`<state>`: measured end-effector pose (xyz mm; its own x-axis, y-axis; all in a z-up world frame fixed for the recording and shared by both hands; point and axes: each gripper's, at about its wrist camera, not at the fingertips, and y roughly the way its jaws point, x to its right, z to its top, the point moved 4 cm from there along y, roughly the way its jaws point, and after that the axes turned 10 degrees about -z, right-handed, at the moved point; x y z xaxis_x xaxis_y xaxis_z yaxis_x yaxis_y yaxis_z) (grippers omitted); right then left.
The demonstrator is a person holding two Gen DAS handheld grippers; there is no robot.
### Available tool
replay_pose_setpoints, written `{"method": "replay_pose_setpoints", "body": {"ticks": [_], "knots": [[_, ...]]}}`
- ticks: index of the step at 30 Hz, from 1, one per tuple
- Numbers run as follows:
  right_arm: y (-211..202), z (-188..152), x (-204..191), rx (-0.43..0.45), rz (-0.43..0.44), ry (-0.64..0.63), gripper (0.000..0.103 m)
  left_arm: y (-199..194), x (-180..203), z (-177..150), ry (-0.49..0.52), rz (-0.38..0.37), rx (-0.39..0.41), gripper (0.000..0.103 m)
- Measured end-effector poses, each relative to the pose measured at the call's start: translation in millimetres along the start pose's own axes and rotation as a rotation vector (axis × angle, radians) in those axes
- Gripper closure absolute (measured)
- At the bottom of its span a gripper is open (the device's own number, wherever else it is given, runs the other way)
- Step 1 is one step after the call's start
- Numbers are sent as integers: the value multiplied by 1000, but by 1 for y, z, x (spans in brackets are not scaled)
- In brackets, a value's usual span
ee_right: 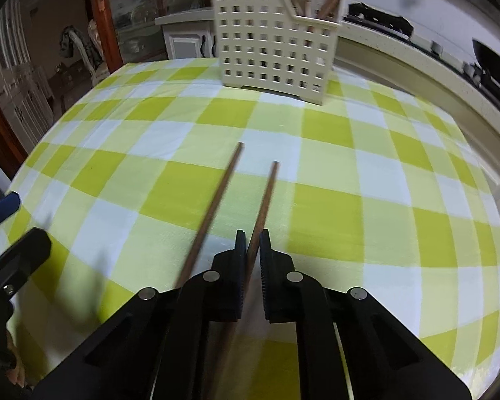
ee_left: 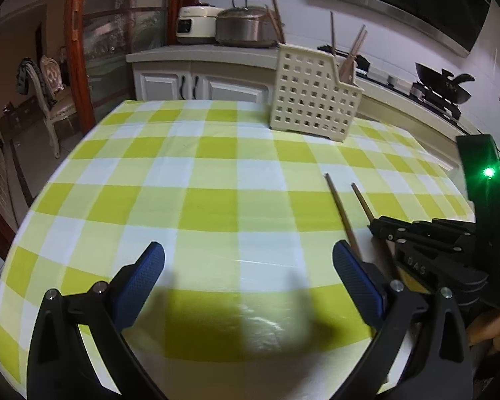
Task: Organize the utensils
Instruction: 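Close the right tool on one chopstick while the left tool closes on the other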
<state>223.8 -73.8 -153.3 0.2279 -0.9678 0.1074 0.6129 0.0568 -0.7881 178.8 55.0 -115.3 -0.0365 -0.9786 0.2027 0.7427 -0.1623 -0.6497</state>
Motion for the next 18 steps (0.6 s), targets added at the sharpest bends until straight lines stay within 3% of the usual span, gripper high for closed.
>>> {"method": "replay_pose_setpoints", "body": {"ticks": [3,6,11,14,18], "knots": [[-3,-8,22,2,11,47,95,13,12,4,6,-24,-27,6],[-6,-15,45,2,17,98,95,33,31,12,18,-65,-72,15],[-8,-21,67,-1,35,139,95,78,66,23,74,-89,-173,44],[-10,-23,73,4,45,151,95,93,76,25,93,-85,-205,52],[-7,-24,76,1,57,156,95,107,83,25,120,-65,-248,72]]}}
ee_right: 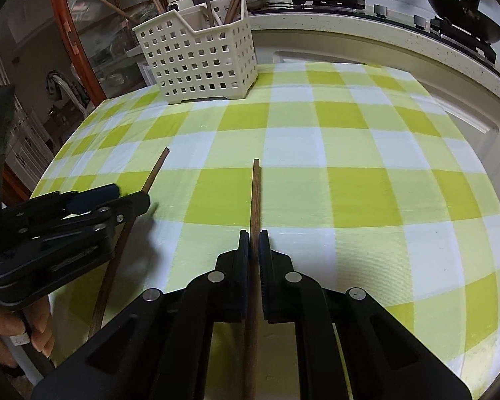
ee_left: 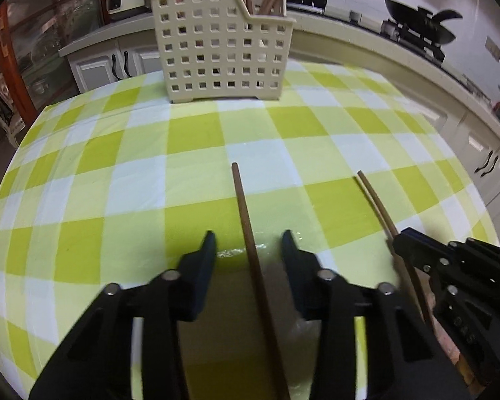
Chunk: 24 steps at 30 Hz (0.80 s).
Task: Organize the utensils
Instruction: 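Close the right tool on one chopstick while the left tool closes on the other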
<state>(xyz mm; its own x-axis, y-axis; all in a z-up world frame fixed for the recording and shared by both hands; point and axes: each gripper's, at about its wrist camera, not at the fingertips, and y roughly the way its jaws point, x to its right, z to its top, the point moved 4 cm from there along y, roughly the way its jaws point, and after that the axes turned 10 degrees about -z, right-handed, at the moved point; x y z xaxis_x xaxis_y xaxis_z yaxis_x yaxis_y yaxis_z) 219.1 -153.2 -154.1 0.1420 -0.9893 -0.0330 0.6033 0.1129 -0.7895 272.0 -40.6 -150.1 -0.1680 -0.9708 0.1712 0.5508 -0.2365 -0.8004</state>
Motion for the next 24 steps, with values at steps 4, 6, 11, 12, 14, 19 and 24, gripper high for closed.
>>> {"method": "replay_pose_setpoints", "body": {"ticks": [4,6,11,12,14,19,24], "knots": [[1,-1,-2,3,1,-14,95,2,-3,0,2,7,-10,79],[1,0,-3,5,-2,-24,95,2,-2,0,14,14,-14,79],[1,0,-7,10,-30,-65,94,2,1,-3,36,43,-7,80],[1,0,-8,9,-34,-68,94,2,0,-3,33,39,-6,80],[0,0,-9,9,-40,-75,94,2,0,-3,35,39,-4,80],[2,1,-11,5,-54,-93,94,1,0,-4,25,43,7,79],[2,1,-13,15,-55,-120,95,0,3,-6,42,48,27,88]]}}
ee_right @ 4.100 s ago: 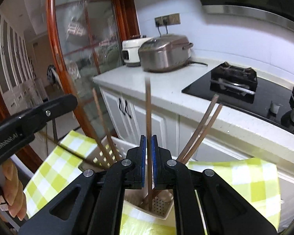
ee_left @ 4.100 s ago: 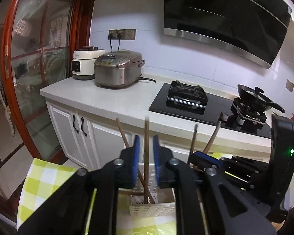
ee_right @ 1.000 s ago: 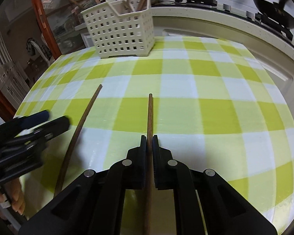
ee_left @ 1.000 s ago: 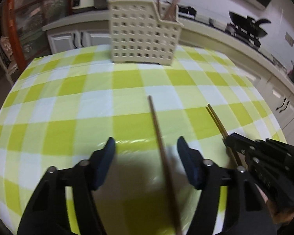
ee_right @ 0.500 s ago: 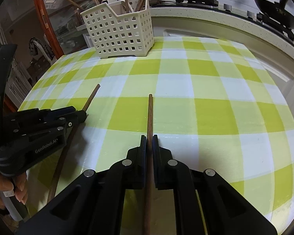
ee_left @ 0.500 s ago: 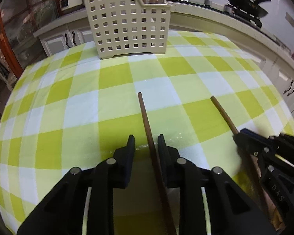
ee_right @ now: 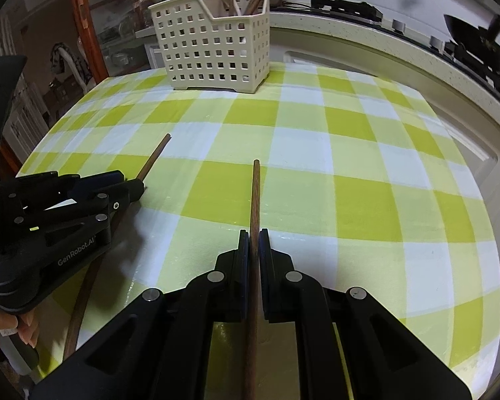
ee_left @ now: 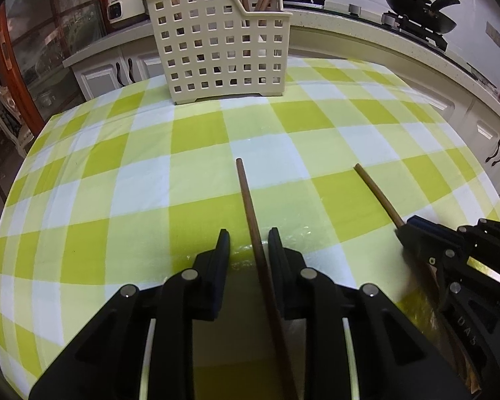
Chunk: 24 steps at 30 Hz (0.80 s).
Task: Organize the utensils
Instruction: 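Close the right tool on one chopstick while the left tool closes on the other, then lift both held chopsticks upright and carry them toward the cream basket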
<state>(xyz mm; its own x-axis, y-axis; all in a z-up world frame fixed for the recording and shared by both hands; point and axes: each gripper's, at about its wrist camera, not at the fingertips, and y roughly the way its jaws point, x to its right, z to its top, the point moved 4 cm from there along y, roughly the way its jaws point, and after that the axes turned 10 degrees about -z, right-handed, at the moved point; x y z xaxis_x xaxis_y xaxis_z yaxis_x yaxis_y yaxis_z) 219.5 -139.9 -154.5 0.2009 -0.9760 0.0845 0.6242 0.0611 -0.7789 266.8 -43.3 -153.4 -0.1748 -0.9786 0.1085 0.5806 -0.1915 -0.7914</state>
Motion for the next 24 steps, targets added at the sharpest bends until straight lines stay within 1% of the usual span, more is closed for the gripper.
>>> {"method": "replay_pose_setpoints", "body": {"ticks": [1,2,4,5,7,9,12,13,14,16,20,24], "knots": [[0,0,0,1,5,6,95,-1,1,0,5,-2,1,96],[0,1,0,3,18,14,95,-1,1,-1,5,-10,0,97],[-6,4,-1,25,34,28,95,-3,2,-2,-6,-49,-4,97],[-9,7,-2,39,35,31,95,-6,2,-2,-4,-49,2,97],[-24,16,-3,96,71,47,95,-16,1,-1,-3,-54,30,97],[-37,27,-2,134,102,65,95,-32,-1,4,-9,-64,65,97],[-61,45,0,204,157,94,95,-67,-7,17,-19,-84,146,97],[-69,52,0,227,163,97,95,-77,-7,20,-20,-93,166,97],[-80,60,0,260,167,96,95,-87,-8,23,-21,-101,187,97],[-95,71,-2,302,171,90,95,-109,-11,31,-20,-106,234,97],[-121,88,-9,365,156,64,95,-147,-11,43,-3,-100,324,97],[-130,94,-13,399,125,54,95,-159,-12,54,22,-70,368,97]]}}
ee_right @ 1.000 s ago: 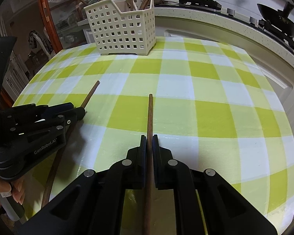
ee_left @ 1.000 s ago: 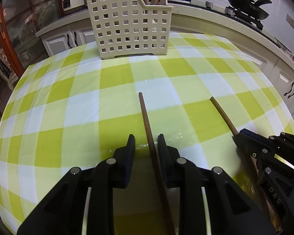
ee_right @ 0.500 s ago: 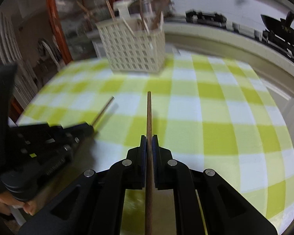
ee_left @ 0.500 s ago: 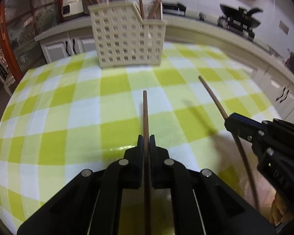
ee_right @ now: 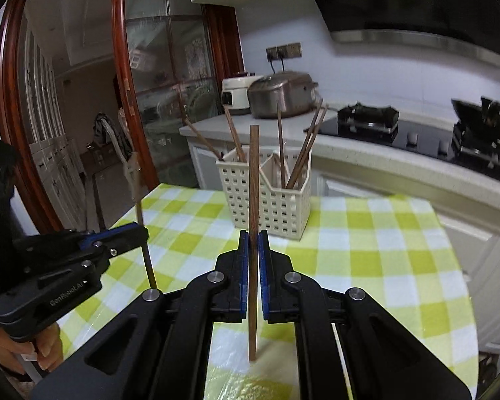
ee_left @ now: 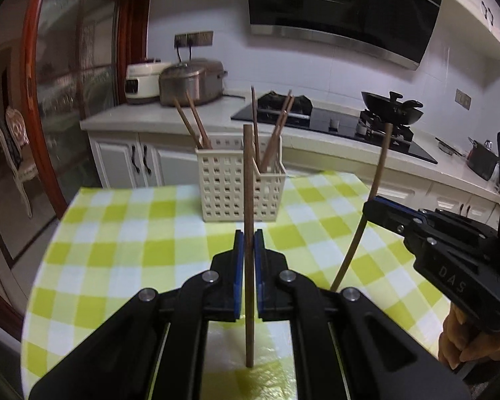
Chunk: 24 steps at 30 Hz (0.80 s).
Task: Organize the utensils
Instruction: 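Lift both held chopsticks upright and carry them toward the cream basket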
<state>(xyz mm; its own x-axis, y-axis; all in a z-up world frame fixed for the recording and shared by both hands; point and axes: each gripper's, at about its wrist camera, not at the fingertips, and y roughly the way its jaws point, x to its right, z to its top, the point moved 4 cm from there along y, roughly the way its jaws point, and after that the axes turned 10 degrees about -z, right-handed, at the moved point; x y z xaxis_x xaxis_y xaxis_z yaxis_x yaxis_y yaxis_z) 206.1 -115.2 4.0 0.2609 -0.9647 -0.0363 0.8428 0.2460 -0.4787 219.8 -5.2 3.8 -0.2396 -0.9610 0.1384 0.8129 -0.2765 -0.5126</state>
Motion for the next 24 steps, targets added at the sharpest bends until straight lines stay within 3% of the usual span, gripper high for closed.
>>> {"method": "replay_pose_setpoints", "body": {"ticks": [8,14,18,24], "knots": [[-4,5,-4,27,5,-19,96,-6,5,6,57,26,58,97],[6,27,2,36,17,-5,96,-1,-1,26,64,32,68,97],[16,56,9,58,18,8,96,4,-5,52,76,32,87,97],[42,109,18,68,19,29,96,10,-13,117,63,22,146,97]]}}
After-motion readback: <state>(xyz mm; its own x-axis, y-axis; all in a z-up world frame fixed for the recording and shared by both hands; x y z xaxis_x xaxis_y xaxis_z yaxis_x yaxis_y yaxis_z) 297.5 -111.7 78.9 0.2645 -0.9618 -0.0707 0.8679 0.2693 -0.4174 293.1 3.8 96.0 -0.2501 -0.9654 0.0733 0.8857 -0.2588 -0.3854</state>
